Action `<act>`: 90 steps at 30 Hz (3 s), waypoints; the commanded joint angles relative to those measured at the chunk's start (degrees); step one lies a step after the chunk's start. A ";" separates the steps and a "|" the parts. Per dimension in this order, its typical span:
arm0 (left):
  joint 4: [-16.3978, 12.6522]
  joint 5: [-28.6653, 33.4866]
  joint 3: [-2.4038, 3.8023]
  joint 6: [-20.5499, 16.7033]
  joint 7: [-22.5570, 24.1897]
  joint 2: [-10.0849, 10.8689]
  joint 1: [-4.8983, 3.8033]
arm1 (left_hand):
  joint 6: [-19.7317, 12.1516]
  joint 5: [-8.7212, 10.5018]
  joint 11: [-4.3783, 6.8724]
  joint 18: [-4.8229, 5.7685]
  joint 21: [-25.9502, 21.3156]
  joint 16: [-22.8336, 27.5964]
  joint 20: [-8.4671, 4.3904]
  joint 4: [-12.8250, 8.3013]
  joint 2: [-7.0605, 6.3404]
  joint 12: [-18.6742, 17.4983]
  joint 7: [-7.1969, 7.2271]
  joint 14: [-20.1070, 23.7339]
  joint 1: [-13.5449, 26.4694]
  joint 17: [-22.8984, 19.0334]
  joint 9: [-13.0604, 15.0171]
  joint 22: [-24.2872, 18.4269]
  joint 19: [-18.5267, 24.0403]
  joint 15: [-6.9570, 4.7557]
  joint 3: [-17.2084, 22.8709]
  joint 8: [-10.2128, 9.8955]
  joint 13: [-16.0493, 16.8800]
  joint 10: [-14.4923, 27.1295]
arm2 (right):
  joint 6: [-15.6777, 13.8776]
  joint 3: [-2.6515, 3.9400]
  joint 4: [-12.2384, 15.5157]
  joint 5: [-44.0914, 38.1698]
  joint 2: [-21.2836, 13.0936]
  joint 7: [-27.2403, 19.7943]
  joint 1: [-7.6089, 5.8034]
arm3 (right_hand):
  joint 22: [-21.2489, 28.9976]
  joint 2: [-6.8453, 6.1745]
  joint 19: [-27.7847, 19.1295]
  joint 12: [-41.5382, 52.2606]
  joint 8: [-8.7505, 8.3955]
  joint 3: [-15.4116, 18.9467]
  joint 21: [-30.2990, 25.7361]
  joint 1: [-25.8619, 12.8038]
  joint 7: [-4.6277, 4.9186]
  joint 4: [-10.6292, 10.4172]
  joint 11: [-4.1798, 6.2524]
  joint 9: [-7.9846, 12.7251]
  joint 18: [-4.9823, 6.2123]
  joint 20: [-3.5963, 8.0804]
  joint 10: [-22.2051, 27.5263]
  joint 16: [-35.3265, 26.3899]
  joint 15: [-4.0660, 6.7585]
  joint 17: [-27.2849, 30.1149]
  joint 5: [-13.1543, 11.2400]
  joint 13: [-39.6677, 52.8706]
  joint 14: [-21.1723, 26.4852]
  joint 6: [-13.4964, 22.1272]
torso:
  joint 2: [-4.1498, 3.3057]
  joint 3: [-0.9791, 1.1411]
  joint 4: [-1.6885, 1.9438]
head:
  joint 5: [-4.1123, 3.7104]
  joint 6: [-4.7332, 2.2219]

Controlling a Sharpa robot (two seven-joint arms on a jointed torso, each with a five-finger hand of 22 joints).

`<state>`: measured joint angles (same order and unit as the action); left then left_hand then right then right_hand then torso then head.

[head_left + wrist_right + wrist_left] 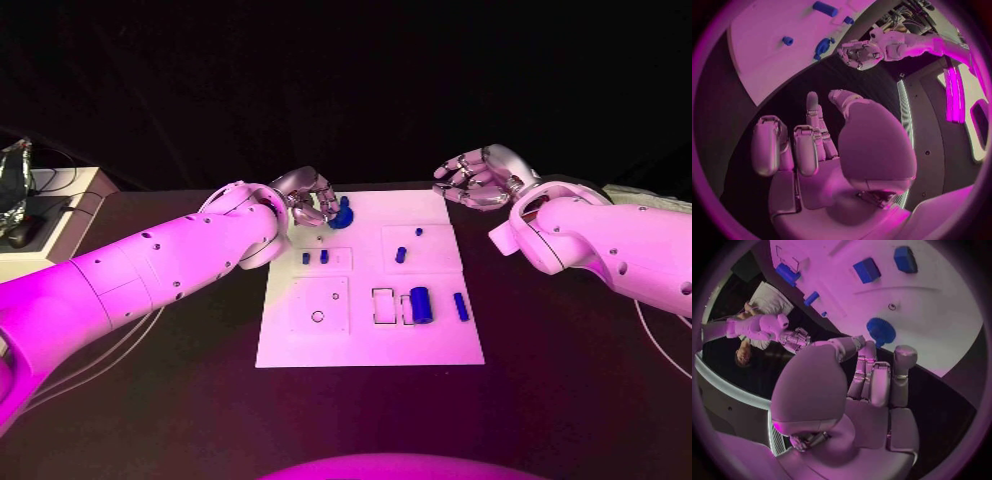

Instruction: Assemble the parts on the task board

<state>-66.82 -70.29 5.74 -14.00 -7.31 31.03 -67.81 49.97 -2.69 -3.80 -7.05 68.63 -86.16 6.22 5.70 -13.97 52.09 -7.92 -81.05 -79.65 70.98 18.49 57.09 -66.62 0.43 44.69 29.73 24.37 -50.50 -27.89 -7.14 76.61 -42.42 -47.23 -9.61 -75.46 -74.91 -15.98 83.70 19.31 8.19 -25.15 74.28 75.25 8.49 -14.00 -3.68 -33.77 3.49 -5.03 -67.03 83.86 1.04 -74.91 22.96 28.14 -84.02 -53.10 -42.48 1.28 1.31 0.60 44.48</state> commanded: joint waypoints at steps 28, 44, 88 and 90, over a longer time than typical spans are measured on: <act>-0.90 3.79 0.21 3.06 4.34 2.63 0.58 | 1.34 -0.26 -1.55 -2.17 -5.48 5.75 0.60 -3.29 0.30 -18.61 -1.31 7.21 0.90 -12.51 -2.04 -6.57 5.01 0.98 -2.04 -6.23 -8.92 -3.69 | 0.68 0.02 0.16 -0.19 -0.22 -0.66 0.03 | -6.02 0.05 0.63 -0.43 -0.22 -0.17 0.41 -0.64 -0.01 -0.16 0.01 -0.12 -0.21 -0.02 -0.57 0.29 -0.31 -3.39 0.03 -0.14 -3.41 -0.37 | -0.05 0.09 -0.12 | 0.40 -0.25; 2.01 -11.15 0.00 1.91 11.00 2.99 0.81 | 1.91 -0.22 -3.38 -3.55 -6.75 12.83 1.66 -8.25 0.16 -27.89 -0.98 19.67 -2.98 -30.27 -2.56 -9.56 13.66 2.32 -0.69 -8.68 -14.78 -2.12 | 0.58 0.02 0.38 -1.02 -0.39 -0.62 0.03 | -5.97 0.05 0.60 -0.50 -0.25 -0.19 0.31 -0.62 -0.03 -0.10 0.03 -0.14 -0.19 -0.02 -0.61 0.29 -0.30 -3.39 0.03 -0.20 -3.41 -0.37 | -0.07 0.07 -0.10 | 0.63 -0.72; 7.14 -13.93 -0.92 -0.57 0.78 -0.71 1.99 | 6.02 -0.15 -0.35 -2.10 -6.25 4.94 0.35 4.52 -1.06 -15.89 0.34 9.33 2.91 -17.91 -0.98 -6.67 5.24 0.30 -17.22 -9.89 -8.40 -6.66 | 0.43 0.03 0.67 -1.40 -0.44 -0.63 0.03 | -5.97 0.05 0.60 -0.50 -0.25 -0.19 0.31 -0.62 -0.03 -0.10 0.03 -0.14 -0.19 -0.02 -0.61 0.29 -0.30 -3.39 0.03 -0.20 -3.41 -0.37 | -0.11 0.06 -0.15 | 0.42 -0.43; 7.22 -13.60 -0.92 -0.52 0.85 -0.88 1.99 | 5.91 -0.15 -0.40 -2.11 -6.43 4.95 0.33 5.25 -1.25 -15.62 0.28 9.35 3.19 -17.98 -0.94 -6.86 5.29 0.33 -17.77 -10.04 -8.19 -6.40 | 0.43 0.03 0.67 -1.40 -0.44 -0.63 0.03 | -5.97 0.05 0.60 -0.50 -0.25 -0.19 0.31 -0.62 -0.03 -0.10 0.03 -0.14 -0.19 -0.02 -0.61 0.29 -0.30 -3.39 0.03 -0.20 -3.41 -0.37 | -0.14 0.08 -0.15 | 0.42 -0.43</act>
<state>-59.61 -84.23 4.81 -14.39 -5.61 30.36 -65.82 55.53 -2.69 -4.10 -9.73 62.18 -80.88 6.66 10.62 -15.02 36.22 -7.47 -71.47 -76.35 53.06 17.47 50.35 -60.93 0.82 26.94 20.00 16.11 -57.32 -27.90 -7.15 77.20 -43.29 -47.69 -9.64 -75.44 -74.90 -15.99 83.70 19.08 8.18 -25.14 74.56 75.26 8.48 -14.00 -3.57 -33.84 3.49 -5.03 -67.32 83.86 1.04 -74.91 22.96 27.99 -84.02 -53.09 -42.55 1.37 1.19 1.01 44.02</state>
